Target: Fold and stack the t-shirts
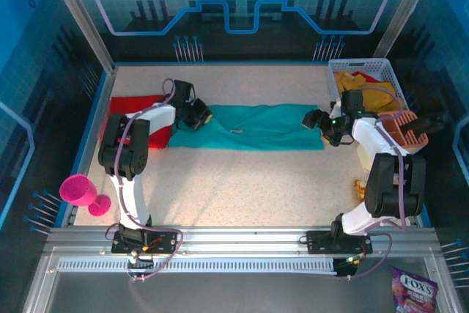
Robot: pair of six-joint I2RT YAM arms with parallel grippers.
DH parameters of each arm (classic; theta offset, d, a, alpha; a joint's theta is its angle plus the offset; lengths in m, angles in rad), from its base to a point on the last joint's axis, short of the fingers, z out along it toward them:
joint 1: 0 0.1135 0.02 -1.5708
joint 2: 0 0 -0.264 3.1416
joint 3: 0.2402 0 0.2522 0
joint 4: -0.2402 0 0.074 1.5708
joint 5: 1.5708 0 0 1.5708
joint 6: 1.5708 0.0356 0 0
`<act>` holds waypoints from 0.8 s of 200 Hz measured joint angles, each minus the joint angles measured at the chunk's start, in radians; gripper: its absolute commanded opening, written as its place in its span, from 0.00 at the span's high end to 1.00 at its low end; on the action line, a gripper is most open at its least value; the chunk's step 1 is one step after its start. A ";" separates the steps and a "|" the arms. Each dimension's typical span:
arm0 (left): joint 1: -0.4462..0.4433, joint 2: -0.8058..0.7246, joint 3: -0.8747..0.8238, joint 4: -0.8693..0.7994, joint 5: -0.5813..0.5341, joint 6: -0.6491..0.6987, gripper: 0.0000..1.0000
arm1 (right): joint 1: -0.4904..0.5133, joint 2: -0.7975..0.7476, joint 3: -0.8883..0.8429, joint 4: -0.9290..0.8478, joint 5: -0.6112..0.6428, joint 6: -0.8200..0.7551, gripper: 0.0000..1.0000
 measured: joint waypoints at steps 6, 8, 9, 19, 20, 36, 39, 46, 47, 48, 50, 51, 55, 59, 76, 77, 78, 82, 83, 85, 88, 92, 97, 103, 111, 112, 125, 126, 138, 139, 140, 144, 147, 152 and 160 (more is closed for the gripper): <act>0.000 0.000 0.018 -0.006 -0.003 0.007 0.92 | 0.000 0.005 0.000 0.000 0.001 0.000 0.11; 0.000 0.000 0.024 -0.011 -0.003 0.010 0.90 | 0.000 0.007 0.000 0.000 0.001 0.000 0.11; 0.000 0.000 0.026 -0.012 -0.003 0.011 0.89 | 0.000 0.008 0.000 0.000 0.002 0.000 0.11; 0.000 0.002 0.055 -0.028 -0.005 0.024 0.84 | 0.000 0.016 0.000 0.001 0.003 0.000 0.11; 0.000 0.003 0.060 -0.031 -0.005 0.027 0.84 | 0.000 0.018 0.000 0.001 0.003 0.000 0.11; 0.000 0.017 0.109 -0.051 -0.006 0.041 0.75 | 0.000 0.034 0.000 0.004 0.003 0.000 0.12; -0.001 0.024 0.121 -0.053 -0.006 0.050 0.72 | 0.000 0.036 0.000 0.004 0.003 0.000 0.12; -0.001 0.039 0.144 -0.058 -0.006 0.058 0.66 | 0.000 0.043 0.000 0.005 0.003 0.000 0.12; -0.001 0.043 0.150 -0.059 -0.006 0.059 0.65 | 0.000 0.044 0.000 0.005 0.003 0.000 0.12; -0.001 0.046 0.153 -0.060 -0.006 0.057 0.64 | 0.000 0.045 0.000 0.005 0.003 0.000 0.12; -0.001 0.051 0.161 -0.063 -0.006 0.053 0.63 | 0.000 0.047 0.000 0.005 0.003 0.000 0.12; -0.001 0.053 0.164 -0.063 -0.006 0.056 0.62 | 0.000 0.048 0.000 0.005 0.003 0.000 0.12; -0.001 0.068 0.182 -0.067 -0.006 0.062 0.59 | 0.000 0.051 0.000 0.005 0.003 0.000 0.12; -0.002 0.080 0.197 -0.071 -0.006 0.071 0.56 | 0.000 0.053 0.000 0.004 0.003 0.000 0.12; -0.003 0.136 0.251 -0.095 -0.004 0.084 0.51 | 0.000 0.056 0.000 0.005 0.003 0.000 0.12; -0.003 0.137 0.253 -0.095 -0.004 0.084 0.50 | 0.000 0.056 0.000 0.005 0.003 0.000 0.12; -0.003 0.142 0.256 -0.098 -0.003 0.087 0.50 | 0.000 0.056 0.000 0.005 0.002 0.000 0.12; -0.003 0.148 0.261 -0.104 -0.003 0.093 0.50 | 0.000 0.056 0.000 0.005 0.002 0.000 0.12; -0.003 0.150 0.262 -0.104 -0.003 0.093 0.50 | 0.000 0.056 0.000 0.005 0.003 0.000 0.12; -0.003 0.154 0.264 -0.108 -0.003 0.094 0.50 | 0.000 0.056 0.000 0.005 0.002 0.000 0.12; -0.003 0.156 0.264 -0.112 -0.003 0.100 0.49 | 0.000 0.056 0.000 0.005 0.003 0.000 0.12; -0.003 0.158 0.264 -0.121 -0.003 0.101 0.49 | 0.000 0.056 0.000 0.004 0.003 0.000 0.12; -0.004 0.158 0.264 -0.134 -0.003 0.103 0.48 | 0.000 0.056 0.000 0.004 0.002 0.000 0.12; -0.005 0.158 0.264 -0.144 -0.003 0.108 0.47 | 0.000 0.055 0.000 0.005 0.002 0.000 0.12; -0.005 0.152 0.260 -0.148 -0.004 0.116 0.46 | 0.002 0.055 0.000 0.005 0.000 0.000 0.12; -0.006 0.151 0.259 -0.148 -0.004 0.117 0.46 | 0.002 0.055 0.000 0.005 -0.001 0.000 0.12; -0.007 0.121 0.230 -0.154 -0.007 0.128 0.46 | 0.008 0.054 0.000 0.008 -0.006 0.000 0.12; -0.007 0.118 0.229 -0.155 -0.008 0.128 0.46 | 0.009 0.054 0.000 0.008 -0.007 0.000 0.12; -0.008 0.070 0.188 -0.160 -0.011 0.138 0.46 | 0.021 0.056 0.005 0.015 -0.025 0.000 0.13; -0.008 0.066 0.185 -0.160 -0.011 0.138 0.46 | 0.022 0.057 0.006 0.015 -0.026 0.000 0.13; -0.008 0.060 0.180 -0.163 -0.011 0.140 0.46 | 0.023 0.058 0.007 0.016 -0.028 0.000 0.13; -0.008 0.045 0.170 -0.164 -0.011 0.146 0.46 | 0.031 0.064 0.017 0.013 -0.034 0.000 0.13; -0.008 0.029 0.161 -0.169 -0.011 0.148 0.46 | 0.036 0.071 0.026 0.014 -0.038 0.000 0.13; -0.008 0.010 0.154 -0.179 -0.012 0.153 0.46 | 0.045 0.082 0.044 0.013 -0.043 0.000 0.13; -0.008 -0.015 0.152 -0.196 -0.014 0.166 0.46 | 0.064 0.113 0.087 0.016 -0.047 0.000 0.14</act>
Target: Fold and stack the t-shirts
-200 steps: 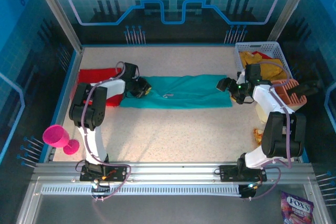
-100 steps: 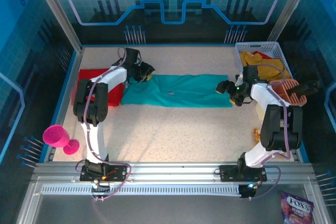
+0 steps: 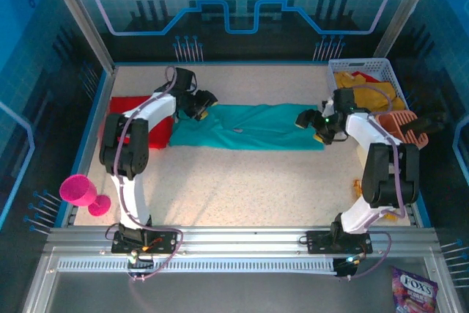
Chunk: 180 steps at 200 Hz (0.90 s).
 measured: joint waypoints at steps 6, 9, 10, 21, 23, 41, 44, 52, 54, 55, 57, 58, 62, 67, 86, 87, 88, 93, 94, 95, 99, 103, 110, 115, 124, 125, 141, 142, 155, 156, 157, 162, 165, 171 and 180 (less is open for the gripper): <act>-0.001 -0.013 0.000 -0.008 -0.005 0.010 0.46 | 0.014 0.027 0.038 0.000 -0.001 0.000 0.15; -0.001 -0.018 0.000 -0.012 -0.007 0.015 0.46 | 0.022 0.043 0.058 0.001 -0.001 0.000 0.15; -0.001 -0.021 0.000 -0.013 -0.007 0.016 0.46 | 0.024 0.047 0.064 0.000 -0.001 0.000 0.15; -0.002 -0.033 0.000 -0.031 -0.016 0.037 0.46 | 0.048 0.104 0.144 0.000 0.001 0.000 0.15; -0.002 -0.033 0.000 -0.033 -0.016 0.040 0.46 | 0.052 0.114 0.156 0.000 0.001 0.000 0.15; -0.005 -0.032 -0.003 -0.077 -0.039 0.072 0.46 | 0.085 0.212 0.278 0.004 0.007 0.000 0.17; -0.005 -0.032 -0.004 -0.085 -0.040 0.080 0.46 | 0.090 0.228 0.293 0.004 0.007 0.001 0.17; -0.005 -0.030 -0.006 -0.106 -0.049 0.093 0.47 | 0.098 0.268 0.331 0.002 0.009 0.001 0.18; -0.006 -0.029 -0.006 -0.111 -0.053 0.096 0.47 | 0.100 0.275 0.336 0.002 0.009 0.001 0.18; -0.006 -0.028 -0.006 -0.113 -0.054 0.097 0.47 | 0.101 0.283 0.342 0.002 0.008 0.000 0.18; -0.006 -0.026 -0.006 -0.117 -0.055 0.102 0.47 | 0.101 0.291 0.348 0.000 0.010 0.001 0.18; -0.006 -0.026 -0.006 -0.118 -0.055 0.104 0.47 | 0.102 0.294 0.350 0.000 0.010 0.001 0.18; -0.006 -0.021 -0.005 -0.125 -0.061 0.111 0.47 | 0.103 0.315 0.364 -0.002 0.012 0.001 0.18; -0.006 -0.014 -0.005 -0.132 -0.066 0.117 0.47 | 0.105 0.336 0.378 -0.005 0.016 0.001 0.19; -0.006 0.046 0.031 -0.183 -0.081 0.146 0.47 | 0.106 0.394 0.403 -0.031 0.036 0.001 0.23; -0.006 0.053 0.035 -0.187 -0.084 0.148 0.48 | 0.106 0.396 0.404 -0.032 0.037 0.001 0.23; -0.006 0.056 0.038 -0.189 -0.085 0.149 0.48 | 0.106 0.399 0.405 -0.036 0.040 0.000 0.23; -0.006 0.080 0.060 -0.206 -0.088 0.158 0.48 | 0.106 0.406 0.406 -0.045 0.048 0.000 0.23; -0.006 0.084 0.063 -0.207 -0.089 0.159 0.48 | 0.106 0.408 0.406 -0.048 0.051 0.000 0.23; -0.006 0.093 0.069 -0.212 -0.091 0.162 0.48 | 0.106 0.409 0.406 -0.050 0.052 0.000 0.23; -0.007 0.111 0.086 -0.222 -0.092 0.167 0.48 | 0.107 0.413 0.406 -0.059 0.058 0.001 0.25; -0.007 0.135 0.106 -0.231 -0.096 0.173 0.48 | 0.107 0.414 0.406 -0.070 0.065 0.000 0.26; -0.007 0.171 0.138 -0.246 -0.100 0.182 0.48 | 0.108 0.415 0.406 -0.092 0.083 0.000 0.26; -0.008 0.195 0.157 -0.254 -0.102 0.187 0.48 | 0.108 0.415 0.406 -0.108 0.097 0.000 0.26; -0.009 0.225 0.190 -0.277 -0.102 0.193 0.49 | 0.109 0.415 0.406 -0.129 0.121 0.000 0.26; -0.009 0.227 0.196 -0.282 -0.101 0.194 0.49 | 0.109 0.415 0.406 -0.131 0.125 0.000 0.26; -0.014 0.255 0.262 -0.308 -0.103 0.203 0.49 | 0.109 0.411 0.385 -0.145 0.151 -0.001 0.28; -0.014 0.257 0.266 -0.309 -0.103 0.204 0.49 | 0.109 0.409 0.381 -0.145 0.154 -0.002 0.29; -0.023 0.294 0.318 -0.329 -0.103 0.217 0.50 | 0.109 0.389 0.340 -0.140 0.156 -0.005 0.30; -0.023 0.296 0.321 -0.331 -0.103 0.217 0.50 | 0.109 0.384 0.334 -0.138 0.156 -0.005 0.30; -0.024 0.301 0.327 -0.335 -0.103 0.219 0.50 | 0.109 0.382 0.331 -0.137 0.156 -0.005 0.30; -0.027 0.314 0.348 -0.348 -0.103 0.221 0.50 | 0.109 0.369 0.313 -0.135 0.156 -0.004 0.30; -0.028 0.322 0.362 -0.357 -0.102 0.223 0.50 | 0.109 0.360 0.301 -0.135 0.155 -0.005 0.30; -0.031 0.334 0.389 -0.373 -0.102 0.226 0.50 | 0.109 0.344 0.277 -0.136 0.152 -0.004 0.30; -0.037 0.359 0.436 -0.398 -0.103 0.235 0.50 | 0.109 0.325 0.243 -0.132 0.144 -0.004 0.30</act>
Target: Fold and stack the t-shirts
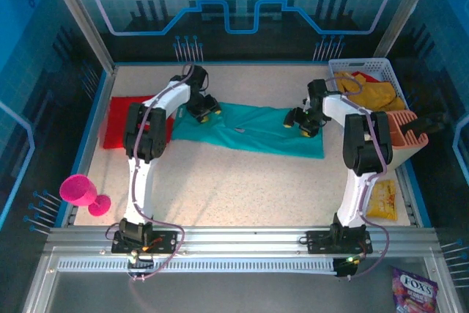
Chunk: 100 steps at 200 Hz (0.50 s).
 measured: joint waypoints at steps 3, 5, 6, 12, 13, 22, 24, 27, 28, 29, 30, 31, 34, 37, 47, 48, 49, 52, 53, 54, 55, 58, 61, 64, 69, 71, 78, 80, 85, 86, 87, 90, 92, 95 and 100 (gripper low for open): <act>-0.002 0.011 0.018 -0.008 0.000 0.007 0.50 | 0.000 -0.007 -0.010 0.001 -0.005 0.001 0.30; -0.003 0.016 0.026 -0.011 0.000 0.010 0.50 | 0.001 -0.013 -0.018 0.004 -0.008 0.001 0.30; -0.004 0.020 0.034 -0.016 0.000 0.009 0.50 | 0.002 -0.014 -0.021 0.005 -0.009 0.001 0.30; -0.008 0.040 0.071 -0.038 0.000 0.018 0.50 | 0.004 -0.031 -0.044 0.011 -0.016 0.001 0.30; -0.008 0.042 0.076 -0.041 0.000 0.018 0.51 | 0.004 -0.034 -0.050 0.013 -0.018 0.001 0.30; -0.015 0.073 0.135 -0.072 0.000 0.035 0.50 | 0.010 -0.056 -0.082 0.017 -0.025 0.001 0.30; -0.016 0.079 0.145 -0.077 0.000 0.038 0.50 | 0.011 -0.063 -0.092 0.018 -0.027 0.002 0.30; -0.019 0.091 0.167 -0.088 0.000 0.043 0.50 | 0.014 -0.069 -0.103 0.021 -0.030 0.002 0.31; -0.019 0.094 0.172 -0.089 0.000 0.043 0.50 | 0.016 -0.073 -0.109 0.022 -0.033 0.002 0.30; -0.020 0.097 0.177 -0.092 0.000 0.044 0.50 | 0.016 -0.076 -0.112 0.023 -0.034 0.002 0.30; -0.021 0.102 0.187 -0.097 0.000 0.047 0.50 | 0.017 -0.078 -0.115 0.024 -0.035 0.003 0.30; -0.022 0.104 0.191 -0.098 0.000 0.048 0.50 | 0.018 -0.082 -0.122 0.027 -0.035 0.005 0.30; -0.024 0.114 0.208 -0.106 0.002 0.052 0.50 | 0.021 -0.090 -0.134 0.031 -0.040 0.005 0.30; -0.026 0.123 0.225 -0.113 0.003 0.058 0.50 | 0.024 -0.100 -0.148 0.035 -0.043 0.008 0.30; -0.033 0.155 0.286 -0.141 0.006 0.070 0.50 | 0.036 -0.132 -0.192 0.052 -0.054 0.017 0.31; -0.034 0.160 0.295 -0.145 0.007 0.072 0.50 | 0.037 -0.134 -0.195 0.053 -0.055 0.017 0.31; -0.034 0.163 0.300 -0.147 0.008 0.074 0.49 | 0.040 -0.139 -0.202 0.055 -0.057 0.020 0.30; -0.036 0.173 0.320 -0.157 0.009 0.081 0.49 | 0.045 -0.150 -0.216 0.060 -0.060 0.028 0.30; -0.037 0.179 0.331 -0.161 0.010 0.083 0.50 | 0.047 -0.152 -0.219 0.062 -0.060 0.028 0.30; -0.037 0.181 0.336 -0.162 0.011 0.084 0.50 | 0.048 -0.155 -0.223 0.063 -0.061 0.028 0.30; -0.039 0.186 0.345 -0.166 0.012 0.086 0.50 | 0.050 -0.160 -0.230 0.064 -0.063 0.029 0.31; -0.040 0.199 0.367 -0.175 0.013 0.090 0.50 | 0.058 -0.171 -0.244 0.068 -0.065 0.039 0.31; -0.042 0.210 0.389 -0.183 0.015 0.093 0.50 | 0.064 -0.180 -0.258 0.072 -0.066 0.042 0.30; -0.043 0.224 0.412 -0.190 0.018 0.096 0.50 | 0.074 -0.191 -0.273 0.077 -0.068 0.051 0.30; -0.047 0.246 0.453 -0.203 0.025 0.102 0.50 | 0.088 -0.206 -0.294 0.086 -0.069 0.060 0.30; -0.047 0.255 0.469 -0.208 0.028 0.105 0.50 | 0.098 -0.215 -0.305 0.091 -0.069 0.070 0.30; -0.050 0.282 0.516 -0.219 0.042 0.111 0.50 | 0.124 -0.238 -0.336 0.108 -0.068 0.092 0.29; -0.050 0.289 0.528 -0.221 0.047 0.111 0.50 | 0.132 -0.246 -0.347 0.116 -0.069 0.100 0.29; -0.051 0.304 0.553 -0.225 0.057 0.112 0.50 | 0.156 -0.267 -0.373 0.135 -0.068 0.123 0.29; -0.052 0.306 0.556 -0.225 0.058 0.112 0.50 | 0.159 -0.269 -0.377 0.139 -0.068 0.126 0.29; -0.052 0.308 0.559 -0.225 0.060 0.113 0.50 | 0.163 -0.272 -0.381 0.142 -0.068 0.127 0.29; -0.052 0.313 0.570 -0.226 0.065 0.113 0.50 | 0.177 -0.283 -0.398 0.154 -0.068 0.141 0.29; -0.053 0.317 0.575 -0.227 0.069 0.114 0.50 | 0.188 -0.293 -0.412 0.167 -0.068 0.157 0.29; -0.053 0.321 0.581 -0.226 0.074 0.114 0.50 | 0.198 -0.303 -0.427 0.180 -0.068 0.163 0.29; -0.053 0.325 0.587 -0.226 0.081 0.114 0.50 | 0.222 -0.324 -0.457 0.206 -0.068 0.193 0.29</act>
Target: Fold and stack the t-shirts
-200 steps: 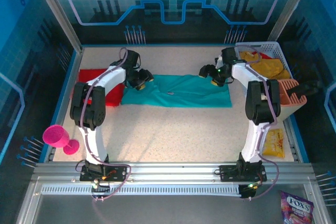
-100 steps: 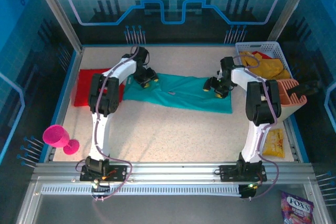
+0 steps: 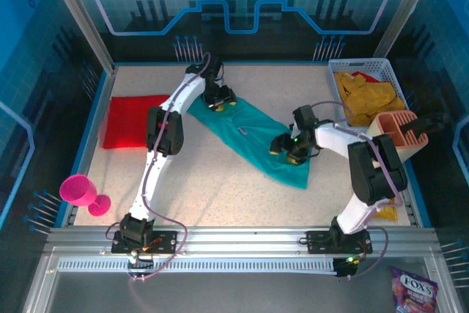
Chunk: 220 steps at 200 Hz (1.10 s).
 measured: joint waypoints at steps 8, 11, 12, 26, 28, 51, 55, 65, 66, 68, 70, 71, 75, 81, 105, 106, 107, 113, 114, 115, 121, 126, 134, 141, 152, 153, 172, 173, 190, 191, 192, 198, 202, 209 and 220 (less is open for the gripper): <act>-0.001 0.001 0.002 0.001 0.009 0.000 0.50 | 0.037 -0.031 -0.042 0.038 0.001 0.040 0.29; -0.001 0.001 0.002 0.001 0.012 0.000 0.50 | 0.052 -0.041 -0.055 0.052 0.002 0.060 0.29; -0.001 0.001 0.002 0.001 0.013 0.000 0.50 | 0.060 -0.046 -0.061 0.058 0.005 0.068 0.29; -0.004 0.003 0.006 0.004 0.027 -0.001 0.50 | 0.130 -0.074 -0.099 0.110 0.023 0.138 0.29; -0.004 0.003 0.006 0.006 0.030 0.000 0.50 | 0.142 -0.076 -0.103 0.117 0.029 0.148 0.29; -0.010 0.005 0.013 0.020 0.058 -0.001 0.50 | 0.282 -0.076 -0.111 0.191 0.077 0.260 0.28; -0.010 0.006 0.015 0.023 0.062 -0.001 0.50 | 0.305 -0.075 -0.111 0.201 0.086 0.275 0.28; -0.012 0.006 0.018 0.031 0.072 -0.001 0.49 | 0.366 -0.070 -0.111 0.224 0.109 0.319 0.26; -0.013 0.006 0.019 0.031 0.072 0.000 0.49 | 0.370 -0.070 -0.111 0.224 0.111 0.322 0.26; -0.013 0.006 0.019 0.032 0.076 0.000 0.49 | 0.381 -0.070 -0.111 0.227 0.118 0.328 0.26; -0.013 0.006 0.020 0.034 0.078 0.000 0.49 | 0.388 -0.070 -0.111 0.230 0.122 0.334 0.25; -0.012 0.006 0.020 0.034 0.079 0.000 0.49 | 0.396 -0.070 -0.111 0.230 0.127 0.340 0.25; -0.012 0.006 0.021 0.037 0.085 0.000 0.49 | 0.415 -0.071 -0.109 0.231 0.137 0.349 0.23; -0.012 0.006 0.024 0.039 0.091 0.000 0.49 | 0.438 -0.073 -0.108 0.231 0.158 0.365 0.20; -0.008 0.000 0.021 0.041 0.110 0.008 0.48 | 0.481 -0.126 -0.108 0.163 0.231 0.377 0.14; -0.007 -0.002 0.019 0.042 0.110 0.008 0.48 | 0.481 -0.129 -0.108 0.160 0.233 0.376 0.14; -0.007 -0.004 0.016 0.044 0.111 0.008 0.47 | 0.481 -0.131 -0.108 0.156 0.236 0.374 0.14; -0.004 -0.018 -0.001 0.046 0.113 0.013 0.47 | 0.478 -0.154 -0.107 0.128 0.254 0.362 0.12; -0.003 -0.021 -0.006 0.046 0.114 0.015 0.47 | 0.476 -0.159 -0.107 0.119 0.259 0.356 0.12; -0.003 -0.024 -0.008 0.046 0.114 0.015 0.47 | 0.476 -0.163 -0.106 0.114 0.261 0.354 0.12; 0.002 -0.049 -0.035 0.048 0.116 0.021 0.46 | 0.468 -0.189 -0.101 0.080 0.279 0.334 0.11; 0.006 -0.075 -0.058 0.049 0.117 0.023 0.46 | 0.459 -0.212 -0.092 0.050 0.294 0.312 0.10; 0.015 -0.122 -0.096 0.056 0.121 0.025 0.45 | 0.443 -0.241 -0.070 0.009 0.311 0.277 0.10; 0.023 -0.172 -0.135 0.068 0.122 0.026 0.45 | 0.424 -0.261 -0.036 -0.032 0.323 0.235 0.09; 0.036 -0.265 -0.198 0.084 0.123 0.026 0.45 | 0.393 -0.272 0.030 -0.074 0.335 0.167 0.09; 0.038 -0.279 -0.208 0.089 0.124 0.026 0.45 | 0.391 -0.272 0.035 -0.077 0.335 0.162 0.09; 0.059 -0.462 -0.336 0.132 0.123 0.025 0.45 | 0.338 -0.255 0.161 -0.112 0.332 0.038 0.09; 0.060 -0.477 -0.349 0.139 0.123 0.024 0.45 | 0.336 -0.253 0.166 -0.114 0.330 0.031 0.09; 0.067 -0.653 -0.526 0.210 0.119 0.018 0.45 | 0.299 -0.175 0.299 -0.135 0.296 -0.073 0.10; 0.067 -0.669 -0.543 0.213 0.119 0.018 0.45 | 0.297 -0.170 0.304 -0.134 0.296 -0.077 0.10; 0.067 -0.678 -0.552 0.217 0.119 0.016 0.45 | 0.295 -0.159 0.317 -0.134 0.292 -0.087 0.11; 0.066 -0.748 -0.642 0.254 0.119 0.006 0.44 | 0.287 -0.118 0.362 -0.137 0.282 -0.119 0.11; 0.066 -0.790 -0.702 0.281 0.118 -0.001 0.44 | 0.283 -0.089 0.391 -0.140 0.271 -0.141 0.12; 0.066 -0.856 -0.794 0.312 0.117 -0.013 0.43 | 0.278 -0.038 0.439 -0.142 0.257 -0.173 0.12; 0.066 -0.959 -0.952 0.361 0.114 -0.034 0.42 | 0.278 0.048 0.504 -0.137 0.239 -0.220 0.12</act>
